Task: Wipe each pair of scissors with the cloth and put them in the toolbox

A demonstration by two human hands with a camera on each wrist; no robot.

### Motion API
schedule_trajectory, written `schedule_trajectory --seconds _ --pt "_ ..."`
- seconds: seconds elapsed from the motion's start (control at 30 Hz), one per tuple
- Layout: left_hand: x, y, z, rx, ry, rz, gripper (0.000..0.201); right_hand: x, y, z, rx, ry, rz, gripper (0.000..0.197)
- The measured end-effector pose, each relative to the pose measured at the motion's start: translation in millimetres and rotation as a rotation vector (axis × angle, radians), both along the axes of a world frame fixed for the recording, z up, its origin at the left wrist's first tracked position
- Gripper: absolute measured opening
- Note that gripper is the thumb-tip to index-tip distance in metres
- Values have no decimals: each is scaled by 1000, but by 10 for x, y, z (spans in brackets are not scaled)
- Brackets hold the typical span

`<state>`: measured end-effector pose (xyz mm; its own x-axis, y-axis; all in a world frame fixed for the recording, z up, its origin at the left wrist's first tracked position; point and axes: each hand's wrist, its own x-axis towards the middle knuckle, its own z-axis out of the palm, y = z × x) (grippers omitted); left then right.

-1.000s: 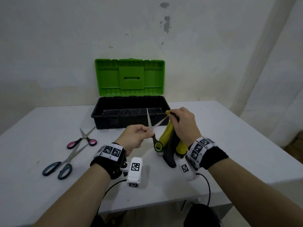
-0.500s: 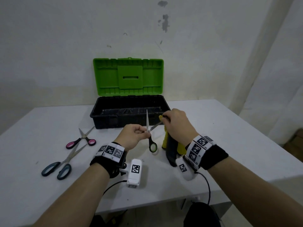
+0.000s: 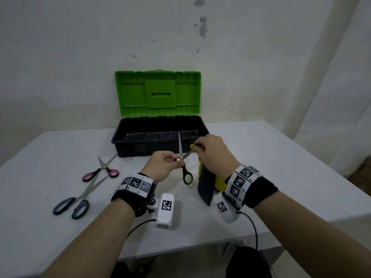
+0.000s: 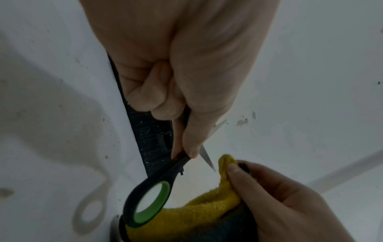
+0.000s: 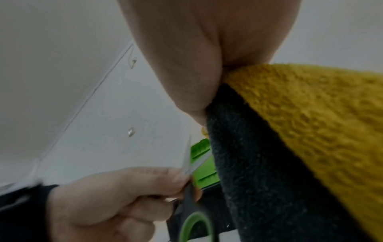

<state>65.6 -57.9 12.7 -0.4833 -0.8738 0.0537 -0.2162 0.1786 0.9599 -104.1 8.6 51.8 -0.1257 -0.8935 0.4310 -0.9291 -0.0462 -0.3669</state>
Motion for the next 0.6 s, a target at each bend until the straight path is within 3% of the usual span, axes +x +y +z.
schedule_trajectory --seconds 0.1,0.37,0.53,0.6 --pt "-48 53 33 41 18 -39 15 129 22 -139 33 41 116 20" --pt "19 14 -2 198 26 -35 13 -269 -36 -90 -5 -45 -143 23" --pt "-29 -16 73 289 67 -20 4 -274 -12 -49 -70 -96 -92 20" --pt "-48 -22 71 312 53 -15 14 -242 13 -56 -73 -97 -59 18"
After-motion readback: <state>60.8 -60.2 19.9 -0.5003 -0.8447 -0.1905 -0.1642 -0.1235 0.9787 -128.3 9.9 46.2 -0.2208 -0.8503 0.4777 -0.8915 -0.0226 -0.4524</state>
